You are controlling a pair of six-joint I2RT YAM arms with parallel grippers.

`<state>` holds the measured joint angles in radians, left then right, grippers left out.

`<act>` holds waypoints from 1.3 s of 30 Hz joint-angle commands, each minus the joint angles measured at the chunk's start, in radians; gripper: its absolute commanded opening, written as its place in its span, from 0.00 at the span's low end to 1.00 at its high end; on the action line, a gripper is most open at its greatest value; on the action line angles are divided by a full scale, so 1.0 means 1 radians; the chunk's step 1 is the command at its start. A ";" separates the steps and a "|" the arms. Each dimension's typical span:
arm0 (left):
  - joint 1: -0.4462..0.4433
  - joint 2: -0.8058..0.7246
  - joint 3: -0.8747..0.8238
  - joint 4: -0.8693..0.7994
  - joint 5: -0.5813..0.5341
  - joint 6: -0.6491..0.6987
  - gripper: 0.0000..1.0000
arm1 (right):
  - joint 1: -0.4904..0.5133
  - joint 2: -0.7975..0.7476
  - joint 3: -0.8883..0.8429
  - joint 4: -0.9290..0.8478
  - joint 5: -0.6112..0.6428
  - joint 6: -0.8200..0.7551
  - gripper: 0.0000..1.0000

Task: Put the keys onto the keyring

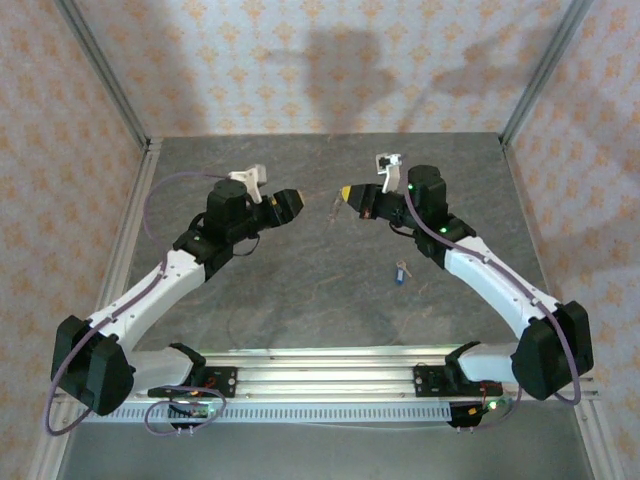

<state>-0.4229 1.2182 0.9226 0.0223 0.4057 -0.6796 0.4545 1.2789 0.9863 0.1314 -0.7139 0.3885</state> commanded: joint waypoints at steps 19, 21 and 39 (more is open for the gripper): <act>0.042 0.013 0.151 -0.185 -0.195 0.015 0.80 | 0.073 0.348 0.262 -0.184 -0.032 -0.052 0.00; 0.053 -0.002 0.148 -0.200 -0.202 0.013 0.80 | 0.096 0.378 0.289 -0.165 -0.055 -0.049 0.00; 0.059 -0.025 0.015 -0.084 -0.177 -0.089 0.82 | 0.125 0.370 -0.072 -0.250 0.106 -0.122 0.00</act>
<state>-0.3664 1.2217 0.9443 -0.1196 0.2344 -0.7387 0.5716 1.6714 0.9310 -0.1154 -0.6582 0.2832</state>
